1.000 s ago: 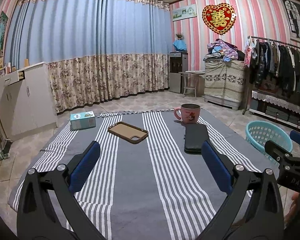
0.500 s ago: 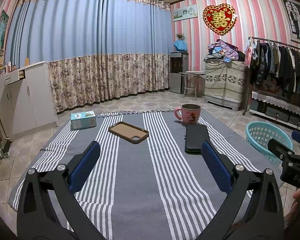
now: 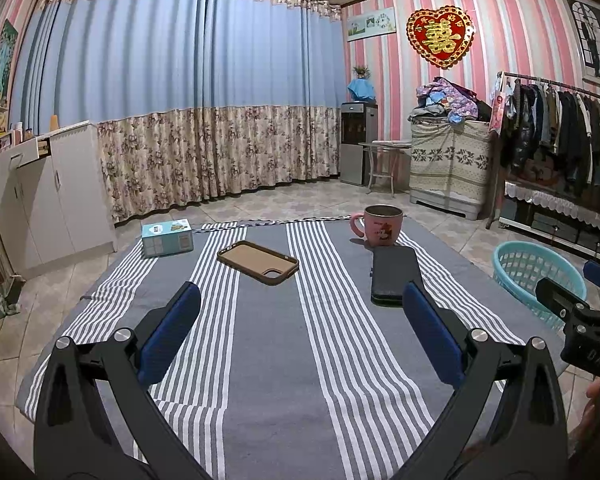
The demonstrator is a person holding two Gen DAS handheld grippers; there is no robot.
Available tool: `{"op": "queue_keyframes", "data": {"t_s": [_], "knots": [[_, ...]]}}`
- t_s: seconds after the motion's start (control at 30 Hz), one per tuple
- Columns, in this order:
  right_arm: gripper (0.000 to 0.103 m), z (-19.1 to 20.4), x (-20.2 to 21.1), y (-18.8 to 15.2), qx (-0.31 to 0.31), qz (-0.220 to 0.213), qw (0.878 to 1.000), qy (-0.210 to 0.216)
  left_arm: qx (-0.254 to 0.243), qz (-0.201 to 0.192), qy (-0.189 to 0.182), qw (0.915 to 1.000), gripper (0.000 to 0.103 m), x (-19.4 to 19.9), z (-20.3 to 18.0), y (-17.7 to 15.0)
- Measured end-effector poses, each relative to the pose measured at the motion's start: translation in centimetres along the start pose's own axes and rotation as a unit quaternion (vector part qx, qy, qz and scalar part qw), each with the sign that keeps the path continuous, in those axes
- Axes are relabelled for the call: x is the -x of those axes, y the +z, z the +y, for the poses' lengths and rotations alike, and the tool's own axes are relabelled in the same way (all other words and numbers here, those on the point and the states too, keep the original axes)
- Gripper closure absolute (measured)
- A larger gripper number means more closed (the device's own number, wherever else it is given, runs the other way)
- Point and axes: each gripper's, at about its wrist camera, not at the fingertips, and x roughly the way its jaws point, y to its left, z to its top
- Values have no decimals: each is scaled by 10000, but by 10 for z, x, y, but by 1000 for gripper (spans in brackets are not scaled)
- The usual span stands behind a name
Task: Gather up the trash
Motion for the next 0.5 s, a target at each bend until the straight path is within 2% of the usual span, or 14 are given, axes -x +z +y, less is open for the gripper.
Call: {"op": "queue_keyframes", "data": {"t_s": [0.5], "knots": [[4,1,-2,-2,20,-2,10000,8,4,7,36,10000,5,-3,2,-3]]}}
